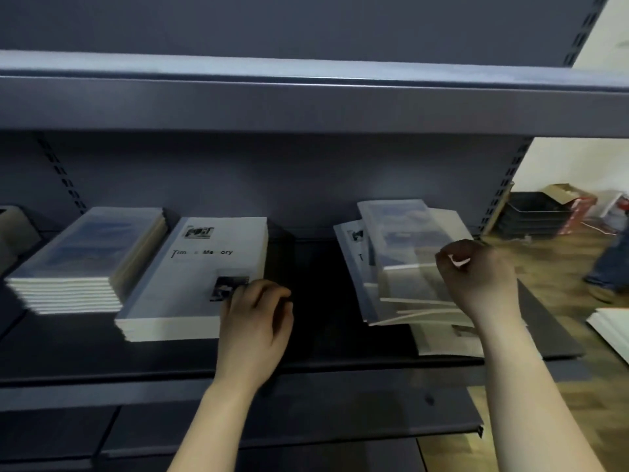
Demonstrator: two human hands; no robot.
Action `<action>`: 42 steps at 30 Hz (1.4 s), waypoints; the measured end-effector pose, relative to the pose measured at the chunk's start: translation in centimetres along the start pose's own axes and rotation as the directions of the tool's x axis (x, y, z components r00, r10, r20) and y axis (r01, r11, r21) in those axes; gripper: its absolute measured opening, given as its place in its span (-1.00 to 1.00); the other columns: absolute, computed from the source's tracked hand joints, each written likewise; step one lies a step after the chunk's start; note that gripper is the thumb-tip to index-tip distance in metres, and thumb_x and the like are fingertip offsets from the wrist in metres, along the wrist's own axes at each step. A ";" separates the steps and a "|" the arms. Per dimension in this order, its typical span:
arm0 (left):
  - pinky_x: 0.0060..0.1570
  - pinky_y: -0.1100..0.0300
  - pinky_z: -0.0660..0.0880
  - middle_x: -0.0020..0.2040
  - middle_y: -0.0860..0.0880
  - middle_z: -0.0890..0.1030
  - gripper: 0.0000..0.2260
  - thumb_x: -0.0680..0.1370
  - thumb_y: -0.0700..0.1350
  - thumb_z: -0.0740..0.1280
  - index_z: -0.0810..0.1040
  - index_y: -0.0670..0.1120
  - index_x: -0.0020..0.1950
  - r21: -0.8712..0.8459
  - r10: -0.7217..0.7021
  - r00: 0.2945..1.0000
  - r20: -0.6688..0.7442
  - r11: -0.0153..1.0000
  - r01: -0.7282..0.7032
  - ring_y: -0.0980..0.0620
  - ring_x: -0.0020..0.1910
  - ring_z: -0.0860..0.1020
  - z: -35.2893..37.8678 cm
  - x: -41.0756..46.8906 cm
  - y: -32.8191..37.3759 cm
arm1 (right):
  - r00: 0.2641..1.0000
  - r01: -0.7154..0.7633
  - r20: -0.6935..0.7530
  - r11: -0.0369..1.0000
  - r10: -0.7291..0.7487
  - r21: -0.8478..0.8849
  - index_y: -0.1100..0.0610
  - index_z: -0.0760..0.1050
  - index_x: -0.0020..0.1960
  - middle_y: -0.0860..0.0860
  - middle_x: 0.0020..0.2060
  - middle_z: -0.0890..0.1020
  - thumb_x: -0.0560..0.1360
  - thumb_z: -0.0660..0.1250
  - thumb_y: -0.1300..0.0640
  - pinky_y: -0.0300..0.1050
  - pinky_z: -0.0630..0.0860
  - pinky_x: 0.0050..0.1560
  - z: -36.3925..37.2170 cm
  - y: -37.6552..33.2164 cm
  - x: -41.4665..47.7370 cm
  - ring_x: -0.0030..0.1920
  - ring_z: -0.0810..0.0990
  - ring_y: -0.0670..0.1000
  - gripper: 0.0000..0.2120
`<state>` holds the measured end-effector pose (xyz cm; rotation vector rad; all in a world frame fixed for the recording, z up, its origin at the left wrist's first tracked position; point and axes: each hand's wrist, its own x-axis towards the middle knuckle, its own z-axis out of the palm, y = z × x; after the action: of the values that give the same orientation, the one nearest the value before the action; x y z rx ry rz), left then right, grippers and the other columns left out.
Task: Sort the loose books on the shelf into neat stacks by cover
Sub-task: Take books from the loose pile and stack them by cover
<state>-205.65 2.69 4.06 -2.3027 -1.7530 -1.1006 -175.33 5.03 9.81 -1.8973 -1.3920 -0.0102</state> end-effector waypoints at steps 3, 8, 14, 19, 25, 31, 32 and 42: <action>-0.02 0.00 0.44 0.04 0.02 0.54 -0.69 0.54 0.05 0.11 0.58 -0.03 0.05 0.014 0.020 0.999 0.040 1.000 -0.020 -0.04 -0.03 0.51 2.2 0.1 1.9 | 0.997 -0.056 0.045 0.998 0.057 -0.043 0.07 0.62 0.02 0.15 -0.03 0.64 0.48 0.33 -0.04 -0.08 0.44 -0.13 -0.1 2.2 1.6 -0.04 0.59 0.21 -0.77; -0.07 0.00 0.46 0.02 0.02 0.54 -0.69 0.54 0.07 0.10 0.58 -0.01 0.03 0.060 0.014 0.997 0.074 0.998 -0.018 -0.04 -0.05 0.51 5.2 0.0 3.1 | 0.989 -0.070 0.121 0.990 0.086 -0.126 0.23 0.50 0.23 0.25 0.13 0.58 0.52 0.20 -0.25 0.00 0.41 -0.02 -0.2 2.8 3.2 0.17 0.52 0.24 -0.42; -0.11 0.05 0.41 -0.01 0.02 0.56 -0.70 0.51 0.06 0.11 0.58 0.00 0.01 0.119 -0.018 0.996 0.085 0.993 0.008 -0.04 -0.08 0.52 7.3 0.0 3.3 | 0.964 -0.089 0.222 0.962 0.149 -0.256 0.24 0.56 0.03 0.20 0.01 0.59 0.39 0.15 -0.46 -0.03 0.44 -0.13 0.3 1.8 4.6 0.01 0.58 0.21 -0.25; -0.13 0.08 0.37 -0.03 0.03 0.55 -0.71 0.49 0.06 0.11 0.59 0.00 -0.02 0.150 -0.044 0.995 0.089 0.988 0.031 -0.03 -0.10 0.52 8.0 -0.1 3.2 | 0.952 -0.105 0.270 0.983 0.142 -0.149 0.24 0.53 -0.33 0.08 -0.40 0.59 0.34 0.33 -0.33 -0.17 0.40 -0.39 0.1 2.2 5.0 -0.35 0.56 0.07 -0.42; -0.11 0.12 0.34 -0.03 0.04 0.54 -0.72 0.49 0.07 0.11 0.57 0.02 -0.01 0.138 -0.078 0.992 0.095 0.988 0.065 -0.01 -0.08 0.50 8.0 0.0 3.1 | 0.941 -0.073 0.329 0.997 0.079 -0.031 0.29 0.44 -0.43 0.08 -0.54 0.45 0.39 0.41 -0.14 -0.14 0.28 -0.43 -0.9 2.5 5.5 -0.44 0.48 0.06 -0.49; -0.10 0.11 0.35 -0.02 0.05 0.54 -0.70 0.49 0.09 0.09 0.57 0.03 -0.01 0.144 -0.100 0.988 0.117 0.986 0.083 -0.01 -0.06 0.51 8.0 -0.1 3.2 | 0.925 -0.242 0.358 0.925 0.130 0.291 0.29 0.47 -0.28 0.08 -0.56 0.53 0.57 0.26 0.13 -0.26 0.34 -0.58 -1.1 3.4 4.8 -0.63 0.50 0.01 -0.69; -0.10 0.11 0.35 -0.02 0.05 0.54 -0.69 0.49 0.09 0.09 0.57 0.03 -0.01 0.143 -0.102 0.987 0.122 0.986 0.084 -0.01 -0.05 0.51 8.1 -0.1 3.2 | 0.921 -0.273 0.364 0.899 0.141 0.343 0.29 0.48 -0.21 0.12 -0.46 0.58 0.57 0.28 0.13 -0.26 0.37 -0.58 -1.1 3.4 4.7 -0.60 0.54 0.03 -0.74; 0.03 0.15 0.43 0.06 0.10 0.52 -0.73 0.57 0.02 0.13 0.56 0.02 0.15 -0.107 -0.130 0.983 0.130 0.984 0.144 0.07 0.05 0.47 6.4 0.1 4.5 | 0.853 -0.459 0.510 0.621 0.109 0.635 0.16 0.35 -0.06 0.17 -0.02 0.55 0.60 0.25 0.20 -0.16 0.54 -0.47 -2.3 1.6 1.2 -0.35 0.58 0.11 -0.90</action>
<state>-198.61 3.94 0.99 -2.3956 -1.9695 -1.1328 -172.53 4.50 11.07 -1.4043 -1.0583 1.0576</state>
